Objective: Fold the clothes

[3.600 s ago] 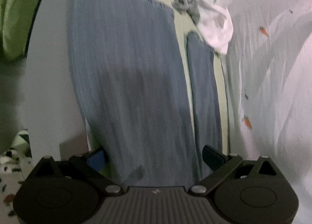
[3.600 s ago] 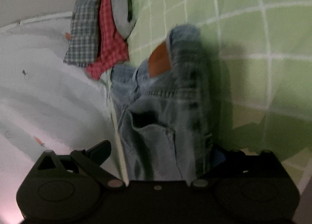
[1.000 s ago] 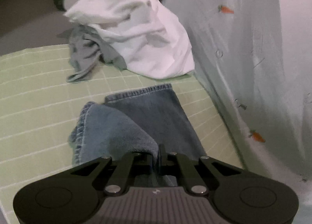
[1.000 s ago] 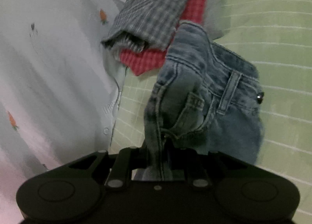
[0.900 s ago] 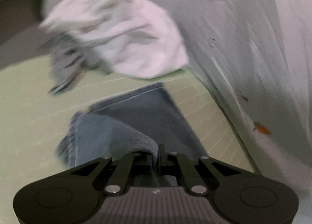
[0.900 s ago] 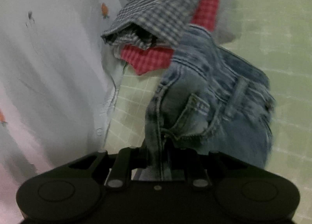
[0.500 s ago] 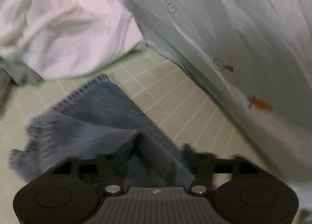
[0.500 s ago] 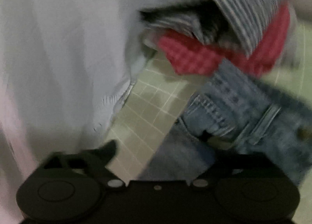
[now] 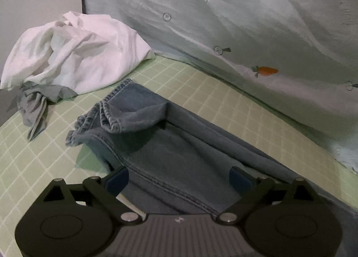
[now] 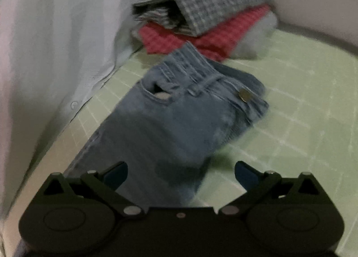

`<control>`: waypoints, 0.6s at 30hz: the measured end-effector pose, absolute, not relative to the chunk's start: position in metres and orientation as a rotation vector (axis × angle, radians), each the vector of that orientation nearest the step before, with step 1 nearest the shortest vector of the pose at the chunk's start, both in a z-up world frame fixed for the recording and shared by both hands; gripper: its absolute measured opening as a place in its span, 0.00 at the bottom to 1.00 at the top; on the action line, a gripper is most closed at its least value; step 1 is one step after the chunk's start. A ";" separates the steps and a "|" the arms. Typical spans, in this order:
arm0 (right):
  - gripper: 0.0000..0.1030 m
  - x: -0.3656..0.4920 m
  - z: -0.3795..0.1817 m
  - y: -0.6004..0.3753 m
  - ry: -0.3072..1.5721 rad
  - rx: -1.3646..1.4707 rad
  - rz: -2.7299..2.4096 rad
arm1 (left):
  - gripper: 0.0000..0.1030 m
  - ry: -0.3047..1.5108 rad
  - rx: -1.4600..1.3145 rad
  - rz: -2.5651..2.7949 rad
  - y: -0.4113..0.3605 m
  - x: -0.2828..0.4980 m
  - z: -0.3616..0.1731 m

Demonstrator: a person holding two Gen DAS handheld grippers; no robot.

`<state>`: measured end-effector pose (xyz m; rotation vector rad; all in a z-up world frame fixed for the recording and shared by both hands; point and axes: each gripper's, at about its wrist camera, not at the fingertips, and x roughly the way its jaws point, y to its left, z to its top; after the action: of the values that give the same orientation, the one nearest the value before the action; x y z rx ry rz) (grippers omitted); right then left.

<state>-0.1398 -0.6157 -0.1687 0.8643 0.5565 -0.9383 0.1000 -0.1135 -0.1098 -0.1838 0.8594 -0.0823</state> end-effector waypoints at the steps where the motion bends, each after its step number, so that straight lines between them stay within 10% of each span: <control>1: 1.00 -0.141 -0.175 -0.616 0.564 0.899 -0.919 | 0.94 0.852 -0.194 -0.089 -0.114 0.094 -0.108; 12: 0.96 -0.107 -0.197 -0.633 0.490 0.824 -0.905 | 0.97 0.695 -0.211 -0.270 -0.134 0.049 -0.074; 14: 0.37 -0.105 -0.196 -0.634 0.478 0.821 -0.929 | 0.97 0.696 -0.206 -0.262 -0.134 0.048 -0.073; 18: 0.25 -0.130 -0.197 -0.642 0.426 0.926 -0.930 | 0.97 0.716 -0.236 -0.202 -0.123 0.043 -0.077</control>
<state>-0.1303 -0.6421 -0.1974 0.9256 0.4260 -0.9302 0.0434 -0.1226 -0.0774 -0.2360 0.7162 -0.2025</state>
